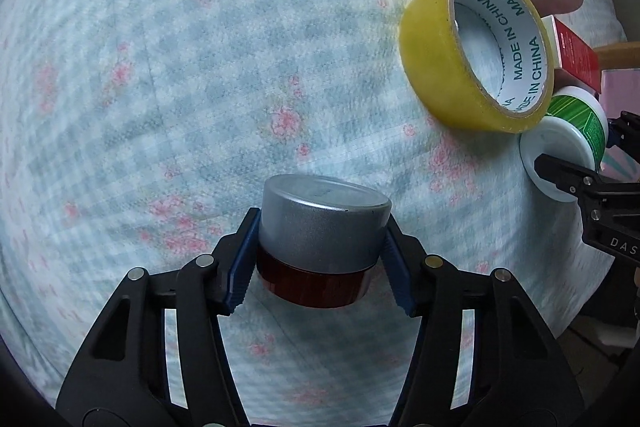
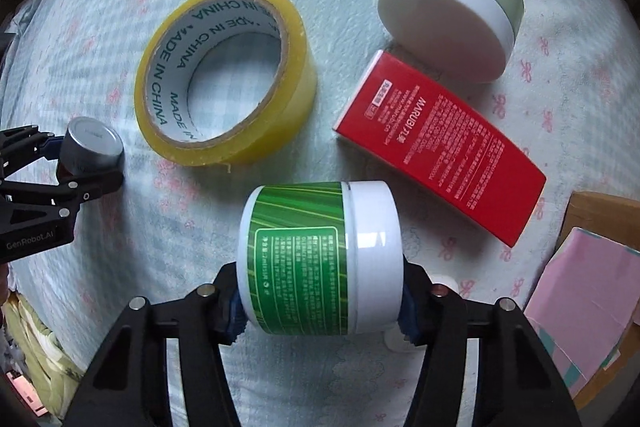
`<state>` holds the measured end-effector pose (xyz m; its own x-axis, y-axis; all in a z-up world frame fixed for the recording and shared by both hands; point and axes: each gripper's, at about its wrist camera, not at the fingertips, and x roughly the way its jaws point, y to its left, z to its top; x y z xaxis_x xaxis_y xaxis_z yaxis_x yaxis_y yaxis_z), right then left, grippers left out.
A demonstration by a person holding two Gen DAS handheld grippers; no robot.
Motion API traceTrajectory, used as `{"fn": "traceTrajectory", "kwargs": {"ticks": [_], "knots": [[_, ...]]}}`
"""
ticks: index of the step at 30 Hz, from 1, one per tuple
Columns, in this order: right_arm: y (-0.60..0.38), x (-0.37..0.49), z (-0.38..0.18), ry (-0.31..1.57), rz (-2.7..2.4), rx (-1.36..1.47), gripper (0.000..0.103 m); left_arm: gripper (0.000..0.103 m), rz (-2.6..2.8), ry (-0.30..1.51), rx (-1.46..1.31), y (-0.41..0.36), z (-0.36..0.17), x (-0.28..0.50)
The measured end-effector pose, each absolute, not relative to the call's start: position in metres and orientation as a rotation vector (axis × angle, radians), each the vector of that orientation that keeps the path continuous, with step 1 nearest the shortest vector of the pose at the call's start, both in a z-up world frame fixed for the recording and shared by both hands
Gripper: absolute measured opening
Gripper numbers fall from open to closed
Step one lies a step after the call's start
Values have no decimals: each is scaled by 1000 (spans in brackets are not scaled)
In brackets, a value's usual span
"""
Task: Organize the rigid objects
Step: 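Grasp the red-and-silver jar with the left tool while the right tool grasps the green-labelled jar, then carry the red jar and green-labelled jar over the pink box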
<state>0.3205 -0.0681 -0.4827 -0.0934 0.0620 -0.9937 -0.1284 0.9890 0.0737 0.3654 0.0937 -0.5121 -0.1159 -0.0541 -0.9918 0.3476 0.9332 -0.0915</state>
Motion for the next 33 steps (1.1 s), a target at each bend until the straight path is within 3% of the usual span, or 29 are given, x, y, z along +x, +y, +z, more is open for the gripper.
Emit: {"fn": "traceTrajectory", "kwargs": {"ticks": [14,33], "knots": [[-78,315,-434,1578,86,20,53,51,-338,1575,142,109,-471,359],[-82,232,-292,1381,60,123,53,51,-394,1281,34,115,-294,281]]}}
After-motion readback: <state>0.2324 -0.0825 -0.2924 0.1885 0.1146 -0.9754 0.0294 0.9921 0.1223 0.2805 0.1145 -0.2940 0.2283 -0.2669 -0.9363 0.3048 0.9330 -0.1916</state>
